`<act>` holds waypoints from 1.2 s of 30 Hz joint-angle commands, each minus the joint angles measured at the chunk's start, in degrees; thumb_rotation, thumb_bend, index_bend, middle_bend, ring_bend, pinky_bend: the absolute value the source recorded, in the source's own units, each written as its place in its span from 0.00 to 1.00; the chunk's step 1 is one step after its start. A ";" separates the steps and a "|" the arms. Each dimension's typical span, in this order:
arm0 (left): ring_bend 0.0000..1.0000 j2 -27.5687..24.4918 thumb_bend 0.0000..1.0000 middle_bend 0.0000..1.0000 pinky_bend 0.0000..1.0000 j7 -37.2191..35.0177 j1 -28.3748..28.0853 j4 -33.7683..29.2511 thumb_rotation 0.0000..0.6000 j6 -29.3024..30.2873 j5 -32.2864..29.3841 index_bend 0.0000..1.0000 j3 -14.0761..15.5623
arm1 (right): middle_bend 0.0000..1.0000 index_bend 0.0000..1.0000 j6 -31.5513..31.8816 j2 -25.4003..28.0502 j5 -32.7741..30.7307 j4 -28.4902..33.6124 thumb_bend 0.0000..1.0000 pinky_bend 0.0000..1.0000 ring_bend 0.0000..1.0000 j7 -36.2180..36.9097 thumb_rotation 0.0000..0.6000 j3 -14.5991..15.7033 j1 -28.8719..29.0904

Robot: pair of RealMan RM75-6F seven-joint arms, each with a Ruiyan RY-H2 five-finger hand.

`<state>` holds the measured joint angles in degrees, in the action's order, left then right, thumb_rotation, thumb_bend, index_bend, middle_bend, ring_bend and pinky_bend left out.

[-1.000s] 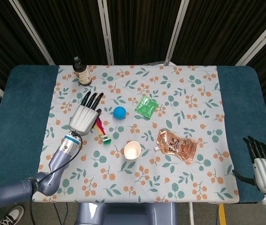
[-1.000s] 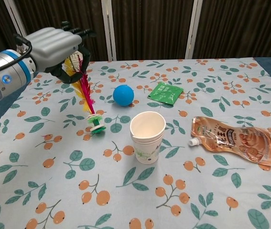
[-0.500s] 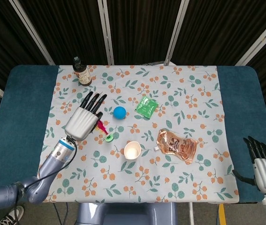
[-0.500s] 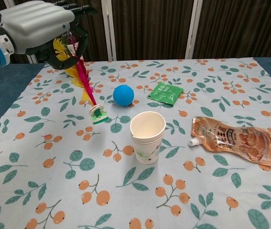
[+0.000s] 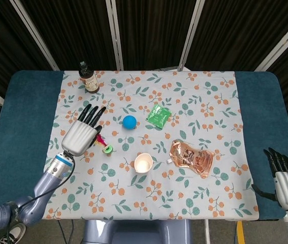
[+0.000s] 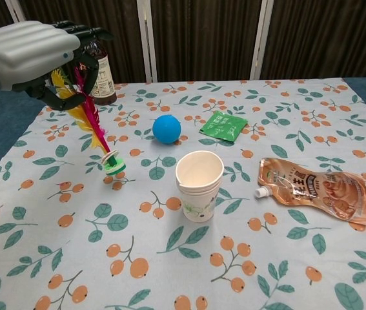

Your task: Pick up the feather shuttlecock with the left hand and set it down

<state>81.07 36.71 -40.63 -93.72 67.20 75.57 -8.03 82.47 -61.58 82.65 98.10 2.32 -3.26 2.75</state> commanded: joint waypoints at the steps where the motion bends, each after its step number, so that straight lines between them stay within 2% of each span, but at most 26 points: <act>1: 0.00 -0.04 0.57 0.02 0.00 -0.25 0.29 0.22 1.00 -0.13 0.31 0.63 0.57 | 0.00 0.00 0.03 0.00 -0.01 0.01 0.10 0.00 0.00 -0.01 1.00 -0.01 -0.01; 16: 0.00 0.90 0.57 0.01 0.00 -1.11 1.60 1.19 1.00 -0.80 2.48 0.60 3.29 | 0.00 0.00 0.10 -0.02 0.12 0.04 0.10 0.00 0.00 -0.01 1.00 0.04 -0.06; 19: 0.00 1.60 0.56 0.00 0.00 -1.32 1.79 1.06 1.00 -0.65 2.80 0.53 3.41 | 0.00 0.00 0.09 0.02 0.12 0.08 0.10 0.00 0.00 0.06 1.00 0.05 -0.08; 26: 0.00 1.09 0.45 0.00 0.00 -2.26 2.49 -0.40 1.00 0.31 3.54 0.24 3.15 | 0.00 0.00 0.01 0.03 0.17 -0.01 0.10 0.00 0.00 0.11 1.00 0.06 -0.03; 29: 0.00 0.46 0.41 0.00 0.00 -2.87 3.15 -1.77 1.00 1.39 3.89 0.18 2.93 | 0.00 0.00 0.05 0.01 0.24 -0.04 0.10 0.00 0.00 0.08 1.00 0.08 -0.04; 36: 0.00 -1.21 0.40 0.00 0.00 -5.84 6.13 -5.77 1.00 6.32 5.10 0.13 2.48 | 0.00 0.00 0.16 0.02 0.31 -0.13 0.10 0.00 0.00 0.04 1.00 0.07 -0.08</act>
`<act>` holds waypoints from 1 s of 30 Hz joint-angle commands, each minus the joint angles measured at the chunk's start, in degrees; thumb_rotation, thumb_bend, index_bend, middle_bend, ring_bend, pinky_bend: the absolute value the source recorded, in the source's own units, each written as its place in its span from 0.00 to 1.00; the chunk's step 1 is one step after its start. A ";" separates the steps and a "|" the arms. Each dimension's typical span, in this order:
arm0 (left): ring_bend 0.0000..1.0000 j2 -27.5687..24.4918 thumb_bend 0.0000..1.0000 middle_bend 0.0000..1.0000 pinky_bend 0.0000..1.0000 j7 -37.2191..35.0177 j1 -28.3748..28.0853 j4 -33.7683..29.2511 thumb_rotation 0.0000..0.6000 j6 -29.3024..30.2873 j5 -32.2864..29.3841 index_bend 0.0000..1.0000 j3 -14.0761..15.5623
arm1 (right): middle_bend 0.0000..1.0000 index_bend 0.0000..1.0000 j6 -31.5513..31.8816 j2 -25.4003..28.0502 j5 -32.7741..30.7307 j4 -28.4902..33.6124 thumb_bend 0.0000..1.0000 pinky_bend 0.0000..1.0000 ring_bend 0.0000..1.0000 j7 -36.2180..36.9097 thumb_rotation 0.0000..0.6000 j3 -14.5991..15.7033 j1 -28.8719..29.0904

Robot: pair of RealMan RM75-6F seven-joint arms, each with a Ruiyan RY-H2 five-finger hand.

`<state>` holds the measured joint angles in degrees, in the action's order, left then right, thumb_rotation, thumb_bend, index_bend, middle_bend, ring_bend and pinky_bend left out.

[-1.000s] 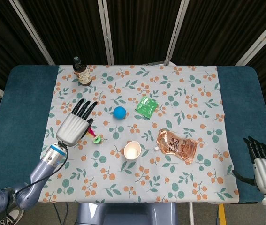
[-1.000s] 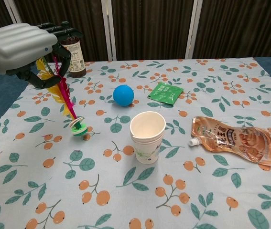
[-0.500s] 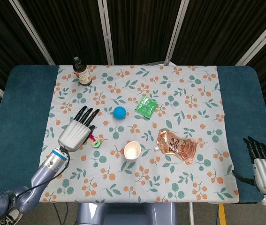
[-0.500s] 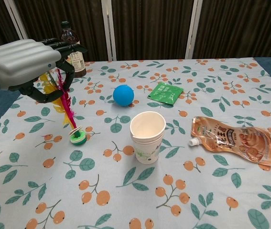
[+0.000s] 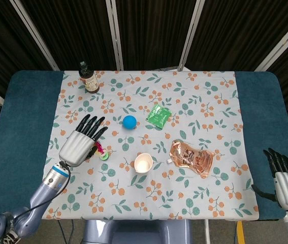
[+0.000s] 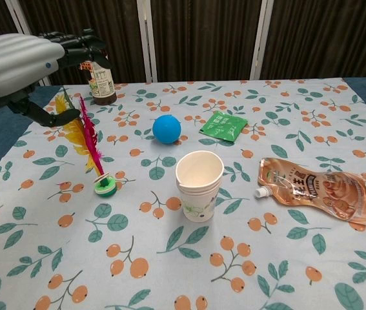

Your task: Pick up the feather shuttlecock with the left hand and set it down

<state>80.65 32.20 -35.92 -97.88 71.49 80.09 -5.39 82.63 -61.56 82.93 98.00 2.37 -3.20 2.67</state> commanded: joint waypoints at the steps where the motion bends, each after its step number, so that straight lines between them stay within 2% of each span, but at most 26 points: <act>1: 0.00 -1.01 0.38 0.00 0.00 -1.76 2.00 -2.17 1.00 2.90 0.77 0.13 -0.11 | 0.00 0.00 -0.01 0.00 0.05 -0.05 0.10 0.00 0.00 -0.03 1.00 0.03 0.00; 6: 0.00 -3.89 0.30 0.00 0.00 -4.34 8.20 -5.97 1.00 10.62 3.05 0.11 2.34 | 0.00 0.00 -0.06 -0.03 0.05 -0.08 0.10 0.00 0.00 -0.25 1.00 0.07 0.01; 14: 0.00 -11.94 0.24 0.00 0.00 -9.99 18.65 -7.42 1.00 20.95 5.52 0.11 6.82 | 0.00 0.00 -0.11 -0.23 0.04 0.01 0.10 0.00 0.00 -1.17 1.00 0.15 0.05; 18: 0.00 -14.60 0.24 0.00 0.00 -12.61 22.40 -6.06 1.00 23.25 5.93 0.11 8.55 | 0.00 0.00 -0.17 -0.26 -0.05 0.19 0.10 0.00 0.00 -1.67 1.00 0.21 0.04; 22: 0.00 -14.70 0.24 0.00 0.00 -16.13 25.44 -3.19 1.00 24.39 5.49 0.11 9.59 | 0.00 0.00 -0.15 -0.27 0.03 0.33 0.10 0.00 0.00 -1.91 1.00 0.24 0.05; 30: 0.00 -14.22 0.24 0.00 0.00 -17.73 29.25 1.05 1.00 26.35 7.81 0.09 10.75 | 0.00 0.00 -0.27 -0.34 0.73 0.11 0.10 0.00 0.00 -1.98 1.00 0.48 0.21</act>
